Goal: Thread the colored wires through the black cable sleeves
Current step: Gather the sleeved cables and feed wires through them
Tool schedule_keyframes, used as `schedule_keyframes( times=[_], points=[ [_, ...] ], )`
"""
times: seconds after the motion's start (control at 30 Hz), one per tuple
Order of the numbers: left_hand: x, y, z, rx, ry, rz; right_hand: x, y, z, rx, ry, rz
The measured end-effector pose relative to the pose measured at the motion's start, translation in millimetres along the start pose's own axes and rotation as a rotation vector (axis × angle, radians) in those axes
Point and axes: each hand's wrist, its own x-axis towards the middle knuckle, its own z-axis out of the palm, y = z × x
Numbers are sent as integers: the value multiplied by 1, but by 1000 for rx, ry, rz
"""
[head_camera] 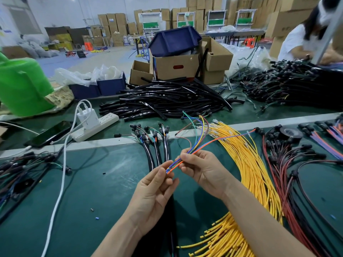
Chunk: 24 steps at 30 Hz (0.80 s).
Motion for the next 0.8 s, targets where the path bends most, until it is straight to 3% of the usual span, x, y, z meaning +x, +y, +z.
schedule_keyframes(
  times=[0.13,0.33,0.47,0.6,0.7,0.8],
  points=[
    [1,-1,-1,32,19,60,1,0,0,-16,34,-15],
    [-3,-7,2,302,133,255,-4,-1,0,-56,31,-18],
    [-3,-7,6,474,118,321,-5,-2,-3,-113,24,-2],
    [22,12,13,662,49,298,1,-4,-11,-114,153,-53],
    [74,41,15,924,107,424,7,-1,-22,-196,313,-76],
    [143,76,18,1390,191,561,13,0,-31,-275,413,-87]
  ],
)
